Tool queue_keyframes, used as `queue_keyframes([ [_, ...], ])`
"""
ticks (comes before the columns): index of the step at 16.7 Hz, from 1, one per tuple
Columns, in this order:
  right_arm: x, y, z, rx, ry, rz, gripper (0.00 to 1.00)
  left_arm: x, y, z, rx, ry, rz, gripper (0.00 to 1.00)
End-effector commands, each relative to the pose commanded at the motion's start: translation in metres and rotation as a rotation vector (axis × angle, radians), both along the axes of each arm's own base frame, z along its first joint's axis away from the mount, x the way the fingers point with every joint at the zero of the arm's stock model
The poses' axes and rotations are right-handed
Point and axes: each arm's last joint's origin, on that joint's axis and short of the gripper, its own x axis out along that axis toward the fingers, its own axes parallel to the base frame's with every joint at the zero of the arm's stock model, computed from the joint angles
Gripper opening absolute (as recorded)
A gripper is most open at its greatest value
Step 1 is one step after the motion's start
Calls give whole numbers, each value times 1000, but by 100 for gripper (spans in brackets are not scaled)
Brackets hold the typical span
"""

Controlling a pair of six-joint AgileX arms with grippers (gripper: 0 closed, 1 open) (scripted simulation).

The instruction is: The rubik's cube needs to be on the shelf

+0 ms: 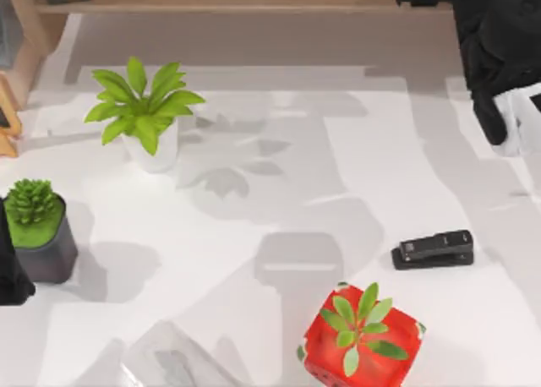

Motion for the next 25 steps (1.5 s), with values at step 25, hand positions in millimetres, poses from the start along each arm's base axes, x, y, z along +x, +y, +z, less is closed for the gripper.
queue_keyframes([
  [25,-71,-78,45,-481,-212,-17,100,0,0,0,0,0,0,100],
])
